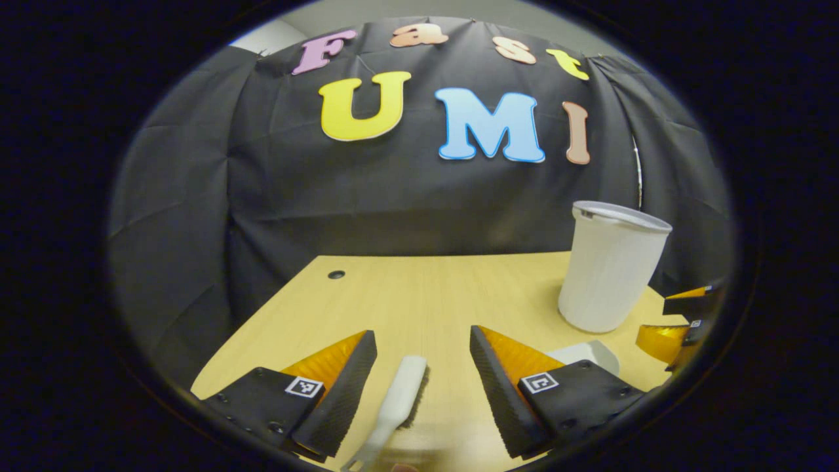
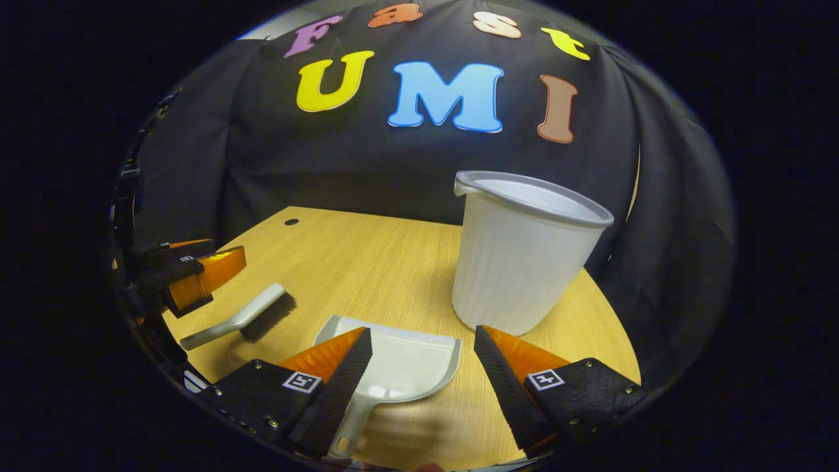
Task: Pick up the small broom and dustpan from the desktop, sweep the trash into the dustpan with the broom, and then empty the trash into the garbage bin.
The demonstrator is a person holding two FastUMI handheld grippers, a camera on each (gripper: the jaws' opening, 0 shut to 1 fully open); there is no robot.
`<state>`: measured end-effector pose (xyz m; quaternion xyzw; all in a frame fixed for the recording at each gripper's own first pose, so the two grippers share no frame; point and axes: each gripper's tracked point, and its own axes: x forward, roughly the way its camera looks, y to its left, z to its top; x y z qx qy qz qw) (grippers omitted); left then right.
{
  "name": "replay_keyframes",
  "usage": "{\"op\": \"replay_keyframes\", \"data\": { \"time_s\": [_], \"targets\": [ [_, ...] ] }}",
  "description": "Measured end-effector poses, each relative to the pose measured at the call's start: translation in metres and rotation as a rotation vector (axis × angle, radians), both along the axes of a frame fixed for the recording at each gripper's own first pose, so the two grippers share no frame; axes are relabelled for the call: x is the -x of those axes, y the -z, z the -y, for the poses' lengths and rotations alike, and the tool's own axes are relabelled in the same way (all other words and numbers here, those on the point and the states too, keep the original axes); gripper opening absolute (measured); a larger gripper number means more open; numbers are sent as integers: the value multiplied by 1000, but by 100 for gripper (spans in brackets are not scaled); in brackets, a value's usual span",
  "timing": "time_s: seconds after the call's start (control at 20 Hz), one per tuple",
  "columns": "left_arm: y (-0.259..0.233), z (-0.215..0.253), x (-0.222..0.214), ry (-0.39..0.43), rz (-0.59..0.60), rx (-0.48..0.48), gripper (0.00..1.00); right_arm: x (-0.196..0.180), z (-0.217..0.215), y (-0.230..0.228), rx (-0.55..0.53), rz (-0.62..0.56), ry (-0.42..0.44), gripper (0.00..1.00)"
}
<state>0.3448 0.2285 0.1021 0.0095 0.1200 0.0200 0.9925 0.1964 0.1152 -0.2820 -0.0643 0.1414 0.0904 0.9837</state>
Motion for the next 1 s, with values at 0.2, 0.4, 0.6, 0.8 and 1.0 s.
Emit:
{"op": "replay_keyframes", "data": {
  "time_s": [0.2, 0.4, 0.6, 0.8, 1.0],
  "targets": [
    [-32, 0, 10, -3, 91, 15, 92, 0, 3, -31, 0, 125, 15, 98],
    [-52, -9, 14, -1, 130, 30, 94, 16, 7, -52, -21, 207, 52, 98],
    [-60, -21, 18, 1, 150, 20, 94, 21, 22, -64, -24, 249, 121, 97],
    [-65, -14, 17, 50, 163, 44, 96, 24, 40, -85, -7, 268, 194, 98],
    [-78, -3, 19, 69, 186, 21, 94, 38, 56, -109, -44, 342, 229, 98]
  ]
}}
